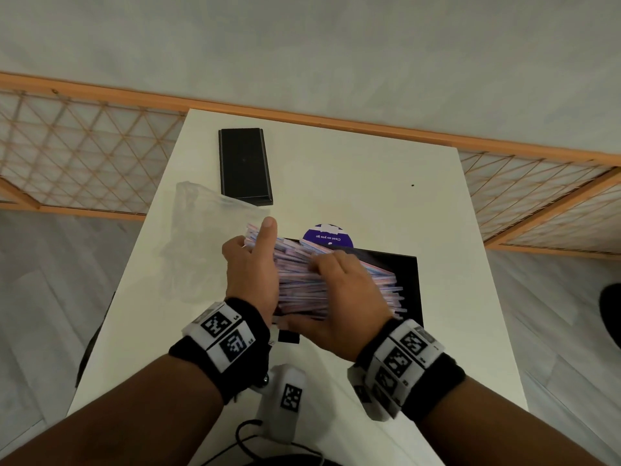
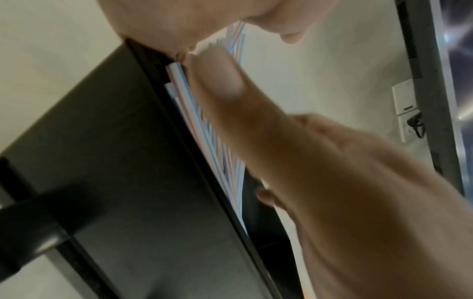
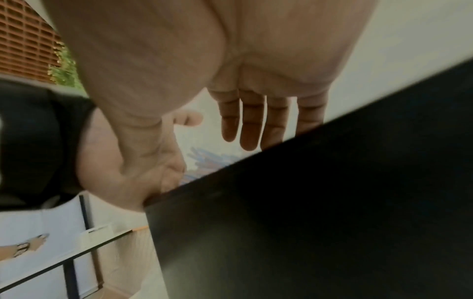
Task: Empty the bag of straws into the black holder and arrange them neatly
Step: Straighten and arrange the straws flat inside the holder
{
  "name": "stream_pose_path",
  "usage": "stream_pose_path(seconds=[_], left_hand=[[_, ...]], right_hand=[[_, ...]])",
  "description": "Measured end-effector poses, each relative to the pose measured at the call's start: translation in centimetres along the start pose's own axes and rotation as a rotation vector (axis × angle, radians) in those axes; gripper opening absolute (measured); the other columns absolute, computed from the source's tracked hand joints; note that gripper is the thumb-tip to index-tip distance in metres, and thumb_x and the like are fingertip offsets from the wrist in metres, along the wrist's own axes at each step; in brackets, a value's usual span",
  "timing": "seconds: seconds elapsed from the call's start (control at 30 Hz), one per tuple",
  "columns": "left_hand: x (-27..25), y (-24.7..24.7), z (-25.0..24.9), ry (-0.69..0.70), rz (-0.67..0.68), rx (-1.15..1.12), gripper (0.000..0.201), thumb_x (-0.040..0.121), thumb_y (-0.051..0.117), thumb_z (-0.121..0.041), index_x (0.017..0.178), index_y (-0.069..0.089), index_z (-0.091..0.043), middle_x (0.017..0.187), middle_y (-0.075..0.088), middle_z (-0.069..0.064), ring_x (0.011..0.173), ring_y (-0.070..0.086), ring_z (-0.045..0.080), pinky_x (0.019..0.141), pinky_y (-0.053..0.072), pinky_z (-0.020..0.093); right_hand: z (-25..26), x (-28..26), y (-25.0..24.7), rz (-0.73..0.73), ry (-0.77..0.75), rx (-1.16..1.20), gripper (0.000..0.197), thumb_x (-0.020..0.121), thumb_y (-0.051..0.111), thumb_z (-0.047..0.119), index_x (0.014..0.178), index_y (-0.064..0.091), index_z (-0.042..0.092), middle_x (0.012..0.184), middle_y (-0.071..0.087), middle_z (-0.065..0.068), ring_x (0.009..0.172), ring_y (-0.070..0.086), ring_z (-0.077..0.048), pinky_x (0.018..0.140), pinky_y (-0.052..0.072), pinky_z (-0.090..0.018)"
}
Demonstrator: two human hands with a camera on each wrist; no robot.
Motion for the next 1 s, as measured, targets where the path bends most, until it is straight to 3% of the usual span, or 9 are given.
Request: stream_pose_path(seconds=[0.07,0.13,0.23,0.33,0.53,0.7,0.8,0.9,1.0], left_hand=[[0.4,-0.1,0.4,-0.018,0.002,-0.013,0.089,0.068,0.062,-0.078,0.131,0.04,-0.02,0.11,0.067,0.013,0.087,0.074,0.031,0.077,0.063,0.052],[0.8,-0.1,0.5,0.002,-0.001,0.012,0.07,0.086,0.063,-0.064,0.129,0.042,-0.013,0.107,0.069,0.013,0.083,0.074,0.028,0.074,0.063,0.045],[0.8,-0.1,0.4,0.035,-0.023,0.075,0.051,0.092,0.065,-0.052,0.12,0.04,-0.018,0.105,0.064,0.007,0.089,0.069,0.024,0.082,0.06,0.044],[0.5,0.3,0.0,0.061,-0.025,0.139,0.053,0.09,0.068,-0.05,0.12,0.036,-0.021,0.102,0.061,0.003,0.091,0.068,0.025,0.089,0.058,0.049],[0.8,0.3,-1.1,0.151,-0.046,0.179,0.076,0.087,0.067,-0.053,0.143,0.03,-0.017,0.116,0.06,0.005,0.091,0.062,0.016,0.093,0.053,0.041],[1.3,0.0,-0.5,0.1,-0.072,0.136,0.074,0.085,0.067,-0.056,0.139,0.032,-0.019,0.1,0.055,-0.006,0.09,0.059,0.016,0.101,0.05,0.048],[1.3,0.1,-0.5,0.072,-0.064,0.114,0.076,0.083,0.064,-0.062,0.137,0.033,-0.02,0.101,0.056,-0.003,0.094,0.061,0.022,0.101,0.051,0.051],[1.4,0.2,-0.2,0.023,-0.059,0.081,0.073,0.086,0.059,-0.066,0.136,0.032,-0.02,0.104,0.057,0.004,0.096,0.063,0.026,0.096,0.054,0.053],[1.1,0.1,-0.3,0.031,-0.061,0.075,0.088,0.073,0.06,-0.074,0.14,0.033,-0.022,0.114,0.059,0.006,0.099,0.064,0.026,0.095,0.054,0.052]], right_hand=[[-2.5,-1.5,-0.9,0.036,0.055,-0.089,0.073,0.061,0.061,0.081,0.107,0.056,0.024,0.106,0.056,0.006,0.1,0.051,-0.021,0.088,0.047,-0.039],[-5.5,-2.8,-0.2,0.21,0.173,-0.232,0.08,0.059,0.054,0.087,0.116,0.055,0.029,0.115,0.055,0.009,0.11,0.05,-0.021,0.096,0.044,-0.041],[-6.0,-3.3,1.8,0.387,0.172,-0.307,0.078,0.069,0.056,0.079,0.132,0.048,0.033,0.13,0.052,0.009,0.121,0.044,-0.024,0.105,0.038,-0.04],[-4.3,-1.8,2.0,0.366,0.119,-0.31,0.064,0.076,0.058,0.07,0.128,0.052,0.033,0.127,0.057,0.004,0.118,0.047,-0.026,0.102,0.039,-0.041],[-5.0,-1.0,3.4,0.484,0.191,-0.43,0.082,0.071,0.05,0.082,0.133,0.052,0.028,0.131,0.052,-0.003,0.125,0.047,-0.032,0.107,0.032,-0.053],[-5.0,-0.7,3.5,0.452,0.252,-0.302,0.073,0.07,0.058,0.075,0.124,0.053,0.026,0.123,0.054,-0.001,0.107,0.06,-0.029,0.092,0.051,-0.044],[-4.6,-0.7,3.2,0.402,0.213,-0.328,0.067,0.071,0.059,0.073,0.118,0.051,0.027,0.118,0.062,-0.001,0.106,0.06,-0.029,0.094,0.049,-0.044],[-4.0,-0.8,2.3,0.328,0.158,-0.28,0.073,0.071,0.064,0.072,0.123,0.047,0.023,0.126,0.054,-0.002,0.116,0.05,-0.029,0.1,0.04,-0.045],[-4.4,-1.2,0.1,0.265,0.159,-0.354,0.087,0.062,0.053,0.086,0.122,0.049,0.024,0.122,0.051,0.0,0.113,0.046,-0.027,0.099,0.039,-0.045]])
Point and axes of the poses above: each hand's wrist, its own x-axis towards the middle knuckle, its own y-axis out of the palm, z = x × y, the point moved 10 cm from there along x, towards the middle knuckle
